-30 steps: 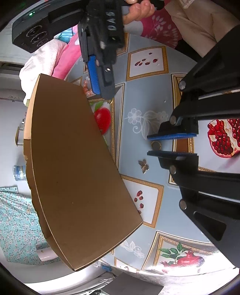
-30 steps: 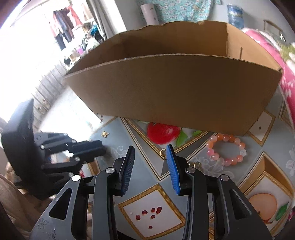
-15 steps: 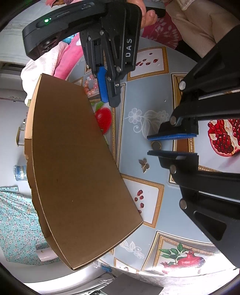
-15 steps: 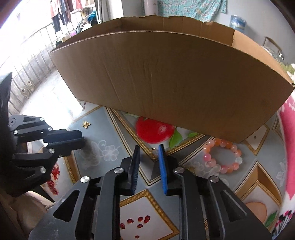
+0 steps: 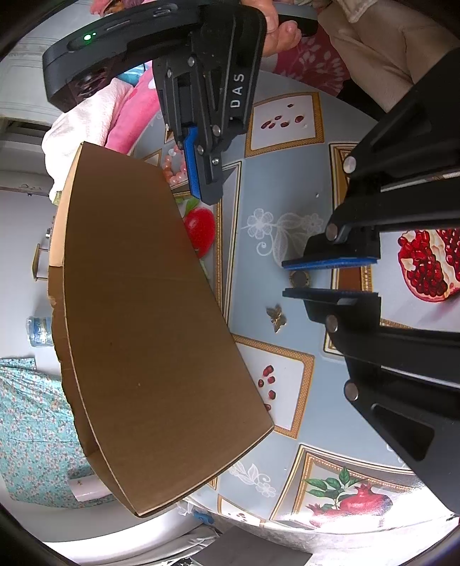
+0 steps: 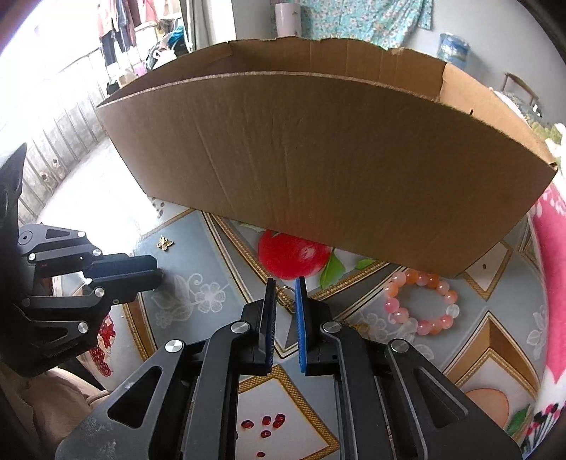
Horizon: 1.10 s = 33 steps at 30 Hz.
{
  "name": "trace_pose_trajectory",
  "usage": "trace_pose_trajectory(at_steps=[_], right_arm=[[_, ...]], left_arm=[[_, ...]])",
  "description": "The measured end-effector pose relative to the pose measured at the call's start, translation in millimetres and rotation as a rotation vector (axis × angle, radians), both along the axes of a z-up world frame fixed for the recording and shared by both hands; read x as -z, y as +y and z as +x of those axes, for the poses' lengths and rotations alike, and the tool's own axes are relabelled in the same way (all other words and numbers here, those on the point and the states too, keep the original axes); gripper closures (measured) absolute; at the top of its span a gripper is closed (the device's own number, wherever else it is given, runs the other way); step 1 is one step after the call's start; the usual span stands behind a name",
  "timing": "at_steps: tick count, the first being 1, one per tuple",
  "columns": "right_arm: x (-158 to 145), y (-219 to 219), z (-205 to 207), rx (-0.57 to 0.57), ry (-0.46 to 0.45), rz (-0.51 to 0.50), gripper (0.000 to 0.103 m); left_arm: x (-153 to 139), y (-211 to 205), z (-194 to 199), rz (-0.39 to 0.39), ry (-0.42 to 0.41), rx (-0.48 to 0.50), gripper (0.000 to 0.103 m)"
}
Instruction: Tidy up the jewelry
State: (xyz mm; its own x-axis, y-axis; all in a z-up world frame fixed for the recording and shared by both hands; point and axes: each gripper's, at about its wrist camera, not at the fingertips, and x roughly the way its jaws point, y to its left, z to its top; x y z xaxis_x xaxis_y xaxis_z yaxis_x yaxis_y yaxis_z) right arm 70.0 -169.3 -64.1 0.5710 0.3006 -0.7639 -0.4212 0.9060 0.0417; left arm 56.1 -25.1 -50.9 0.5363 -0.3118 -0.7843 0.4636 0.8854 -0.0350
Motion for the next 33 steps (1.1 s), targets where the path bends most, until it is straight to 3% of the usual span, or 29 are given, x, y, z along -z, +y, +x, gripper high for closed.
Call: trace_pose_trajectory(at_steps=[14, 19, 23, 29, 33], right_arm=[[-32, -20, -24, -0.002, -0.055, 0.054, 0.095], [-70, -28, -43, -0.037, -0.158, 0.106, 0.095], [-108, -35, -53, -0.06, -0.26, 0.145, 0.095], [-145, -45, -32, -0.06, -0.343, 0.181, 0.095], [-137, -49, 7, -0.036, -0.274, 0.176, 0.095]], left_arm=[[-26, 12, -13, -0.069, -0.059, 0.012, 0.094], [-72, 20, -20, -0.174, -0.156, 0.047, 0.094], [-108, 18, -18, -0.202, -0.245, 0.083, 0.094], [-137, 8, 17, -0.163, -0.296, 0.084, 0.094], [-127, 0, 64, -0.15, -0.208, 0.033, 0.094]])
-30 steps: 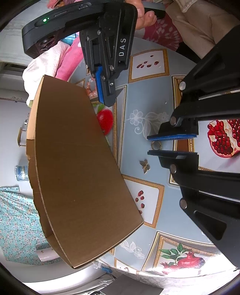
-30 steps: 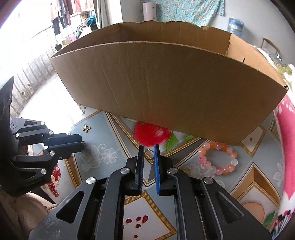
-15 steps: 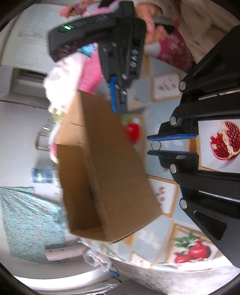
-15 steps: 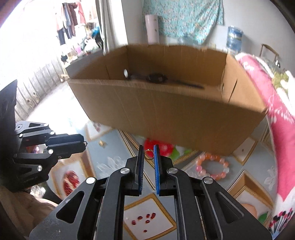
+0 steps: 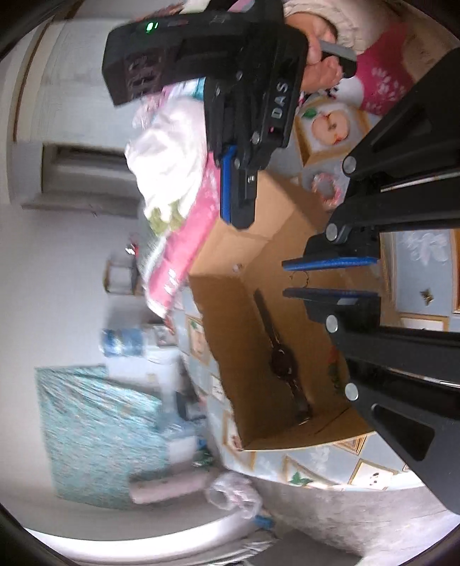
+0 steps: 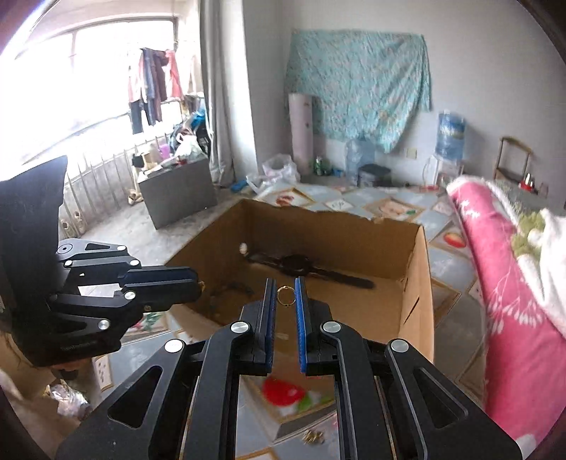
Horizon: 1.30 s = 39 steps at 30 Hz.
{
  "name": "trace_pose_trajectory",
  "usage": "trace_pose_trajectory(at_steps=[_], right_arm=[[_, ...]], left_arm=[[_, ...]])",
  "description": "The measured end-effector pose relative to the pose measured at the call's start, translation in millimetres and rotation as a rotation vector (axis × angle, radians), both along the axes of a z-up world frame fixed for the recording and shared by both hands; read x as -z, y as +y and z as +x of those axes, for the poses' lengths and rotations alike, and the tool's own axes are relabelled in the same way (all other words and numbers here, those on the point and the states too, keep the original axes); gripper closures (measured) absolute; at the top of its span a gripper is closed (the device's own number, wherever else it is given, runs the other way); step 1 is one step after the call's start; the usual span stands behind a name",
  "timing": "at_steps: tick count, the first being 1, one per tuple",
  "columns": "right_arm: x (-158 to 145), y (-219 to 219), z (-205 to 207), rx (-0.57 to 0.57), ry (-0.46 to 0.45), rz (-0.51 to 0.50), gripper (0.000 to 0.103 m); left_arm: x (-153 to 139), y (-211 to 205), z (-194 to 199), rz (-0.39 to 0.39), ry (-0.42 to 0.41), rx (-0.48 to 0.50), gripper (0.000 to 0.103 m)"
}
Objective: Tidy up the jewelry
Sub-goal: 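Carry the gold ring into the box and open the left gripper, then withdraw the left tool from the box toward the gold butterfly charm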
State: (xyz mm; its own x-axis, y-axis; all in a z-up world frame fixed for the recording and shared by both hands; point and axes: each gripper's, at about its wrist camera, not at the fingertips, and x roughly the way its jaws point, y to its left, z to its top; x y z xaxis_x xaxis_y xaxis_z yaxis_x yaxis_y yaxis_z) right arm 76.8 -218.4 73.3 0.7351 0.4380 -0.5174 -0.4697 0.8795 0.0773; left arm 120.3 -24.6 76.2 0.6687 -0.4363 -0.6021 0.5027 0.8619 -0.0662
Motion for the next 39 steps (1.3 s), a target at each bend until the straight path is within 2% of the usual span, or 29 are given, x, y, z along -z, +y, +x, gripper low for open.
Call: trace_pose_trajectory(at_steps=[3, 7, 11, 14, 20, 27, 29, 32, 36, 39], right_arm=[[15, -1, 25, 0.035, 0.06, -0.017, 0.095], [27, -7, 48, 0.062, 0.137, 0.011, 0.094], [24, -19, 59, 0.091, 0.153, 0.061, 0.092], [19, -29, 59, 0.111, 0.134, 0.087, 0.087], [12, -48, 56, 0.146, 0.108, 0.119, 0.085], [3, -65, 37, 0.16, 0.074, 0.165, 0.075], [-1, -67, 25, 0.147, 0.052, 0.172, 0.073], [-5, -65, 2, 0.109, 0.01, 0.171, 0.064], [-2, -57, -27, 0.027, -0.006, 0.163, 0.053], [9, -47, -45, -0.037, 0.017, 0.133, 0.051]], left_arm=[[14, -3, 34, -0.003, 0.119, -0.052, 0.094], [28, -6, 72, -0.072, 0.251, -0.048, 0.094], [37, -9, 94, -0.106, 0.313, -0.088, 0.093], [39, -5, 103, -0.172, 0.355, -0.106, 0.087], [34, 8, 100, -0.221, 0.344, -0.128, 0.084], [17, 30, 83, -0.266, 0.284, -0.16, 0.084], [9, 38, 72, -0.278, 0.254, -0.166, 0.084], [-5, 48, 50, -0.273, 0.189, -0.163, 0.083], [-16, 65, 4, -0.236, 0.09, -0.152, 0.069], [-12, 77, -29, -0.197, 0.067, -0.152, 0.064]])
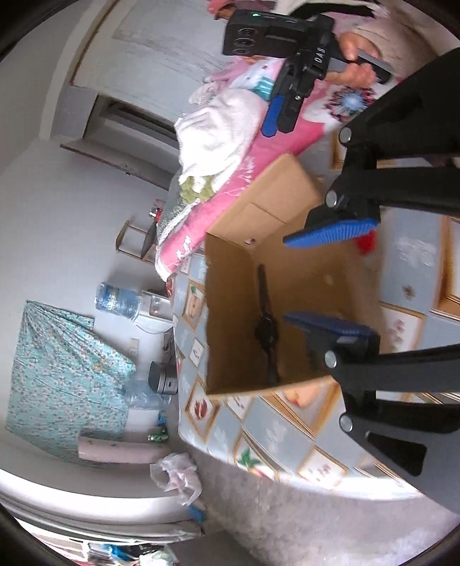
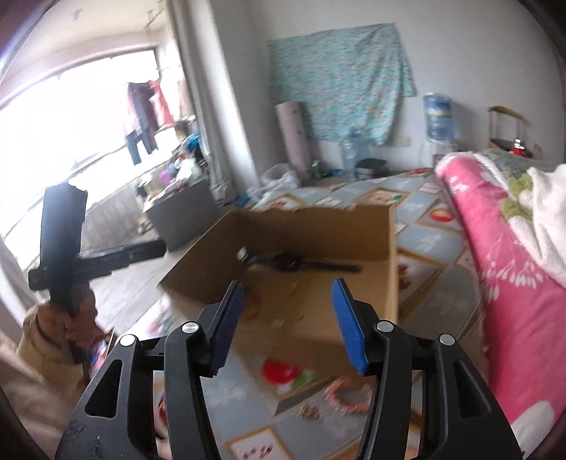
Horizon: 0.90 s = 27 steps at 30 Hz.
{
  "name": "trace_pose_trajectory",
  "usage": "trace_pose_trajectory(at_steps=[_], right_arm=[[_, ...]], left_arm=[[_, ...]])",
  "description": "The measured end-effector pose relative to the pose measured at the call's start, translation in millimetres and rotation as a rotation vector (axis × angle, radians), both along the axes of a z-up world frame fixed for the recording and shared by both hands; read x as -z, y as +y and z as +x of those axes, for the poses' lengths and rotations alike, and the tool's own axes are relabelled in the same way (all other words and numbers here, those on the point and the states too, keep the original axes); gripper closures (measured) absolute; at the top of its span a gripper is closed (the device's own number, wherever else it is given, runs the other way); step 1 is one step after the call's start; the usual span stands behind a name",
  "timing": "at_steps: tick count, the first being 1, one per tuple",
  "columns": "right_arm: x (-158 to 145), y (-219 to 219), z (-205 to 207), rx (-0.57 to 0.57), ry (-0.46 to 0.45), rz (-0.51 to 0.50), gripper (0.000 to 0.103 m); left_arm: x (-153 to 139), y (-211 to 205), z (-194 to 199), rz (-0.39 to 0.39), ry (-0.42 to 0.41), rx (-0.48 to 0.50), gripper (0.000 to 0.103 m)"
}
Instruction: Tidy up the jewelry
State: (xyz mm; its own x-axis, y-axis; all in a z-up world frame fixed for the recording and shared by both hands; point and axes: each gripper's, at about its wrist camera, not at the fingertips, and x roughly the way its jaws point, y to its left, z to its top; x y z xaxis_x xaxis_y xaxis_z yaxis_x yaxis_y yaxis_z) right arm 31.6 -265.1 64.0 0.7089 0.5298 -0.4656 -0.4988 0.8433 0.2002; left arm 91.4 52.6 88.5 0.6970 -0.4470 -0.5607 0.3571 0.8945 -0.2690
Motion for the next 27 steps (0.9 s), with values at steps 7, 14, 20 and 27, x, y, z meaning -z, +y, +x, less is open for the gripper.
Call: trace_pose_trajectory(at_steps=[7, 14, 20, 27], right_arm=[[54, 13, -10, -0.041, 0.206, 0.032, 0.05], [105, 16, -4, 0.066, 0.354, -0.029, 0.055], [113, 17, 7, 0.122, 0.356, -0.081, 0.064], [116, 24, 16, 0.135, 0.327, -0.147, 0.079]], left_arm=[[52, 12, -40, 0.013, 0.12, -0.019, 0.06], [106, -7, -31, 0.074, 0.235, -0.039, 0.06], [126, -26, -26, 0.148, 0.257, -0.009, 0.06], [133, -32, -20, 0.187, 0.267, 0.001, 0.06]])
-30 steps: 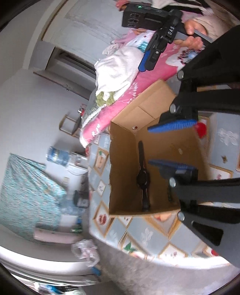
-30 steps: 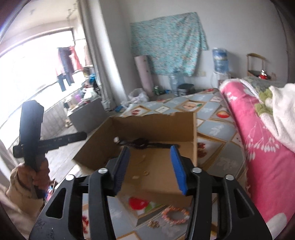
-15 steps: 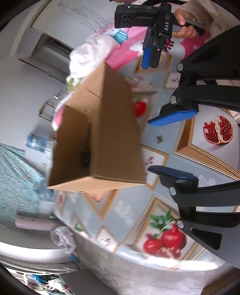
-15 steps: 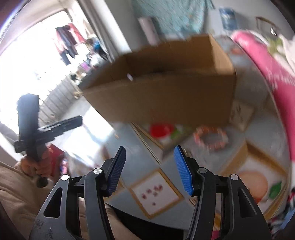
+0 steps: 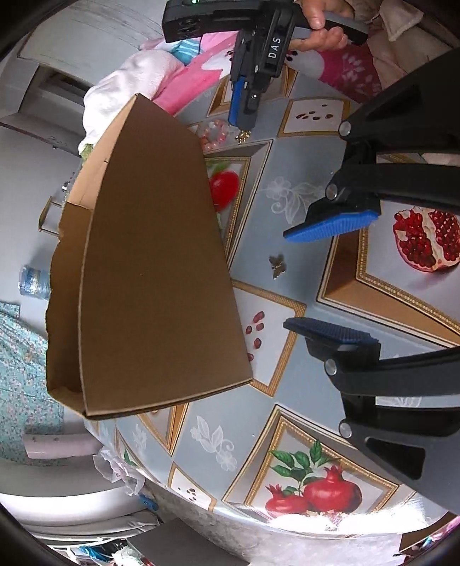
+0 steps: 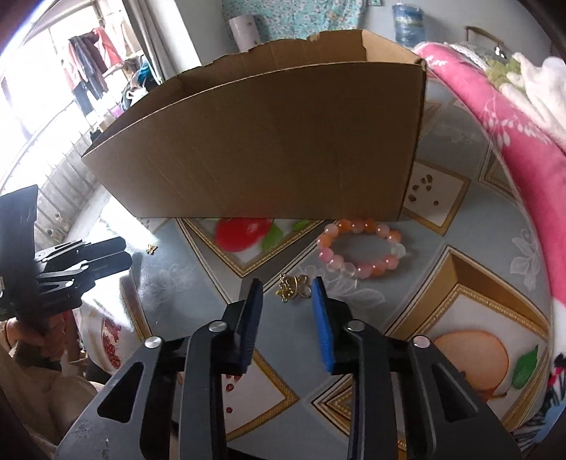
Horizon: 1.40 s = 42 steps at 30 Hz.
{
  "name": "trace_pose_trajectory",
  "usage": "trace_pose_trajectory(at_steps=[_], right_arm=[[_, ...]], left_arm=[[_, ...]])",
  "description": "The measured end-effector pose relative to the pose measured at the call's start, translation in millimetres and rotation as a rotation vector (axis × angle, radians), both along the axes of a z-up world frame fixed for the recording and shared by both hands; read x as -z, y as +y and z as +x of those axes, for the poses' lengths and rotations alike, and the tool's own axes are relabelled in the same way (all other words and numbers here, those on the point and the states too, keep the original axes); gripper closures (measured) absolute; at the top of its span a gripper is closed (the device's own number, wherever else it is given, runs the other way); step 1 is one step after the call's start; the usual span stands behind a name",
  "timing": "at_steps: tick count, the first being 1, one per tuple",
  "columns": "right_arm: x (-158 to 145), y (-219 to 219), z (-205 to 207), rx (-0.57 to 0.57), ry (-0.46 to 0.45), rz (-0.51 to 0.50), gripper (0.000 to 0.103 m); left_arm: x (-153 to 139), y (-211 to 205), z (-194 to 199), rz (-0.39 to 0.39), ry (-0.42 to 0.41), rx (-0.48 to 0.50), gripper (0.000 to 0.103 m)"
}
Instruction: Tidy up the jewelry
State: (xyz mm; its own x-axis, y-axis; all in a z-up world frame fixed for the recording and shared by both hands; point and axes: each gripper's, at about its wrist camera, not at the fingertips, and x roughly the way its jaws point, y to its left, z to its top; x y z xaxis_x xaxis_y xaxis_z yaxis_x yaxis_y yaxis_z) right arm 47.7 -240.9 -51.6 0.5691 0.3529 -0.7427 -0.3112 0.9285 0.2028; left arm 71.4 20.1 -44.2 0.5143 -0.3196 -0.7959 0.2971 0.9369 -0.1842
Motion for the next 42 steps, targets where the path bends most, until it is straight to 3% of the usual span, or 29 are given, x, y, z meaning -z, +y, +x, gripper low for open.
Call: trace_pose_trajectory(at_steps=[5, 10, 12, 17, 24, 27, 30, 34, 42], right_arm=[[3, 10, 3, -0.02, -0.018, -0.051, 0.088], [13, 24, 0, -0.043, -0.056, -0.192, 0.1], [12, 26, -1, -0.041, -0.06, -0.205, 0.103], [1, 17, -2, -0.037, -0.065, -0.126, 0.103], [-21, -2, -3, -0.037, -0.067, 0.076, 0.103], [-19, 4, 0, -0.047, -0.046, 0.028, 0.1], [-7, 21, 5, -0.039, -0.055, -0.051, 0.078], [2, 31, 7, -0.043, -0.074, -0.152, 0.083], [16, 43, 7, -0.054, -0.088, -0.257, 0.094]], left_arm=[[2, -4, 5, 0.016, 0.001, 0.003, 0.06], [4, -5, 5, 0.027, 0.0, 0.013, 0.06], [4, -7, 6, 0.028, -0.002, 0.014, 0.06], [5, -6, 7, 0.026, -0.003, 0.014, 0.06], [4, -4, 5, 0.019, -0.013, 0.017, 0.06], [3, -3, 4, 0.018, -0.013, 0.021, 0.06], [4, -3, 4, 0.02, -0.011, 0.025, 0.06], [3, -4, 3, 0.026, -0.014, 0.027, 0.06], [3, -5, 2, 0.029, -0.013, 0.026, 0.06]])
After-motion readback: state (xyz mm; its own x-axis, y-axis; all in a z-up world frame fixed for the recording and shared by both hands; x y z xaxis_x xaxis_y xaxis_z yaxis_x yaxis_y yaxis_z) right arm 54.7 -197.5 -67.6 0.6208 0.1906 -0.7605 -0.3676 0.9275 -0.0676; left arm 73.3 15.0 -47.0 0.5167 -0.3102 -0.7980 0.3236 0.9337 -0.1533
